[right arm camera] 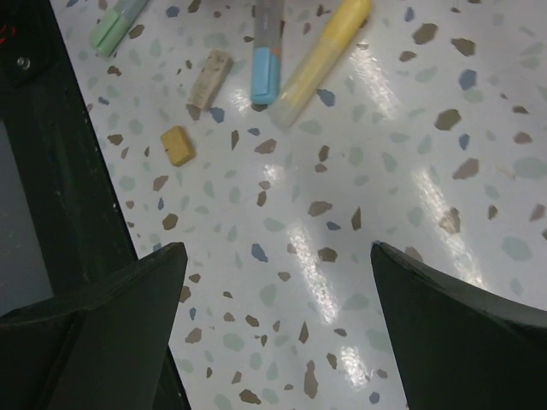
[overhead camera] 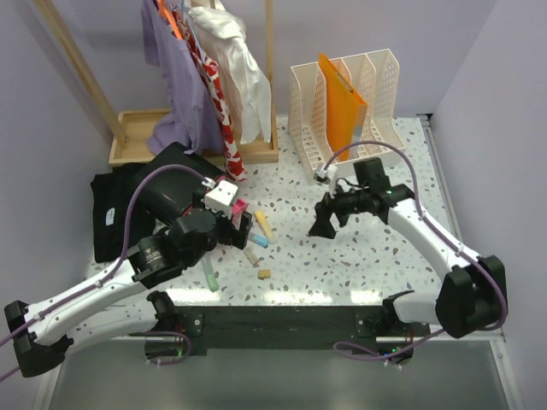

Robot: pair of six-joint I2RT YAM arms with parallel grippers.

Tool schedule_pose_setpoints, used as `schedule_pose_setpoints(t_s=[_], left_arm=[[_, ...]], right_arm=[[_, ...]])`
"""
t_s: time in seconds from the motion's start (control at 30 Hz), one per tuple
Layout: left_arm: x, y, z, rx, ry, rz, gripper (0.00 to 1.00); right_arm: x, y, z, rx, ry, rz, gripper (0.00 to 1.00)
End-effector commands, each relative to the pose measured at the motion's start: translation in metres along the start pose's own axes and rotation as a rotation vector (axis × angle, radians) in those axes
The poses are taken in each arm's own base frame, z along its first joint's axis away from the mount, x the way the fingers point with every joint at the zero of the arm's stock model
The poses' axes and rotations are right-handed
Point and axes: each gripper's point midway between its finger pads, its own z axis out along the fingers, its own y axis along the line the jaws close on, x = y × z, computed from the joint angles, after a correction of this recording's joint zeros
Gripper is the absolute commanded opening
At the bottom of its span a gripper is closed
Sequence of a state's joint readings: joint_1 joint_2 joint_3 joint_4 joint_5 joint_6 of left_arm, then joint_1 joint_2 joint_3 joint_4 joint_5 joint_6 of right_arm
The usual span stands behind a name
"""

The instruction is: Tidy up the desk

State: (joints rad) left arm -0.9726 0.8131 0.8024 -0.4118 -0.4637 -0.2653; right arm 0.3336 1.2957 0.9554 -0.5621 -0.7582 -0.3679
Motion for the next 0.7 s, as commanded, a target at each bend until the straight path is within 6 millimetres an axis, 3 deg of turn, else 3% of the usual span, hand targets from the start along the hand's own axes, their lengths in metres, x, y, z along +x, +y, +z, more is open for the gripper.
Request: schedule_pose_setpoints(t_s=[0.0, 0.1, 0.17, 0.33, 0.47, 0.67], left_arm=[[-0.027, 0.039, -0.001, -0.100, -0.112, 0.079, 1.00], [-0.032, 0.057, -0.002, -0.157, -0.170, 0.092, 1.00], [-0.022, 0.062, 0.000, -0.181, -0.167, 0.105, 1.00], [-0.021, 0.071, -0.008, -0.212, -0.205, 0.098, 1.00], [-0.010, 0.072, -0.010, -0.198, -0.198, 0.099, 1.00], [-0.009, 0.084, -0.015, -0.260, -0.193, 0.098, 1.00]], right_arm=[[-0.013, 0.006, 0.024, 0.047, 0.129, -0.074, 0.94], [-0.019, 0.002, 0.054, 0.131, 0.178, -0.080, 0.94], [-0.021, 0.001, 0.074, 0.183, 0.198, -0.037, 0.94], [-0.032, -0.010, 0.107, 0.284, 0.205, 0.045, 0.94], [-0.043, -0.013, 0.131, 0.364, 0.182, 0.117, 0.94], [-0.024, -0.011, 0.160, 0.381, 0.245, 0.176, 0.91]])
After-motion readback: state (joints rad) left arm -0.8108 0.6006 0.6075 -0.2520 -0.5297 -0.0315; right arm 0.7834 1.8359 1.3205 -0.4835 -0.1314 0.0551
